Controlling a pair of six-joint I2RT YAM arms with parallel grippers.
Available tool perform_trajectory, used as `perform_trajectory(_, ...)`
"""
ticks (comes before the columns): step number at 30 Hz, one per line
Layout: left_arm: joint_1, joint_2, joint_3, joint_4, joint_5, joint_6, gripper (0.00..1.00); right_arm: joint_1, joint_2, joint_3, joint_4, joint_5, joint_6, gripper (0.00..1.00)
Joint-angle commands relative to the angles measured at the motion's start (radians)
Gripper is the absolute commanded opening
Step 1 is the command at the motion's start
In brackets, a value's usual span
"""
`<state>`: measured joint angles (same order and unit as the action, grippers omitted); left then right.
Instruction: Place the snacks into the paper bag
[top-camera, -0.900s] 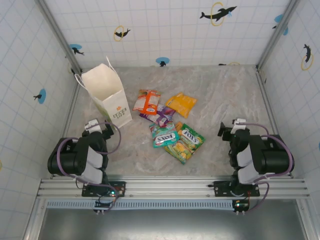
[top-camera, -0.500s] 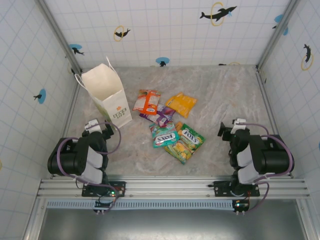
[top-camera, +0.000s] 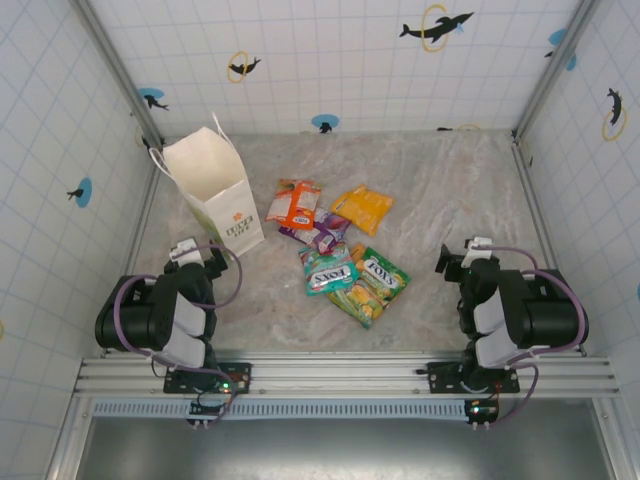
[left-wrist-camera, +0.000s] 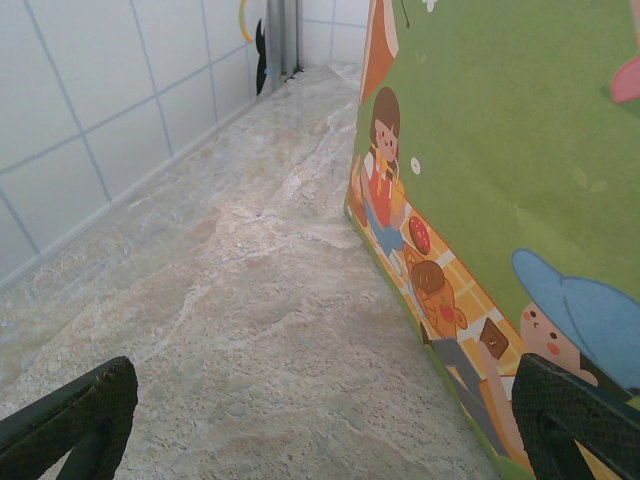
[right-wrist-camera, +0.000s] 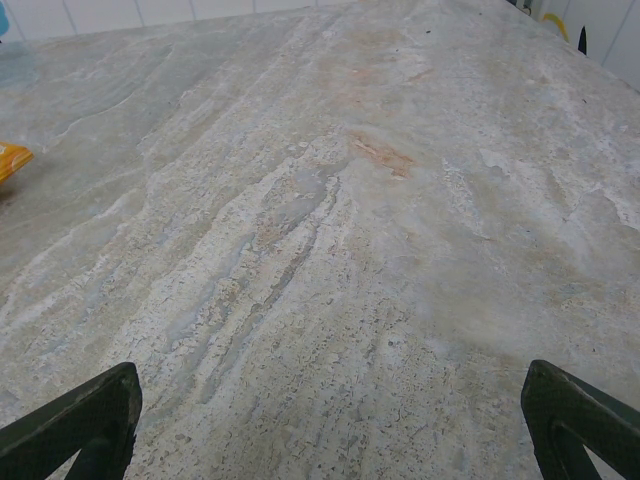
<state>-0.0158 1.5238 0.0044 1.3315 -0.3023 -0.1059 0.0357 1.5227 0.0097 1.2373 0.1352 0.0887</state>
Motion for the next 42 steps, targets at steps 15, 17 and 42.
perform_trajectory(15, 0.008, -0.009, -0.029, 0.002, 0.014, -0.006, 0.98, 0.004, -0.006, -0.013, 0.025, 0.016, -0.008, 1.00)
perform_trajectory(17, 0.007, -0.008, -0.030, 0.002, 0.014, -0.006, 0.98, 0.004, -0.005, -0.013, 0.025, 0.016, -0.008, 1.00)
perform_trajectory(42, -0.007, -0.318, 0.123, -0.585, 0.015, -0.055, 0.98, 0.023, -0.062, 0.003, -0.032, -0.035, -0.059, 1.00)
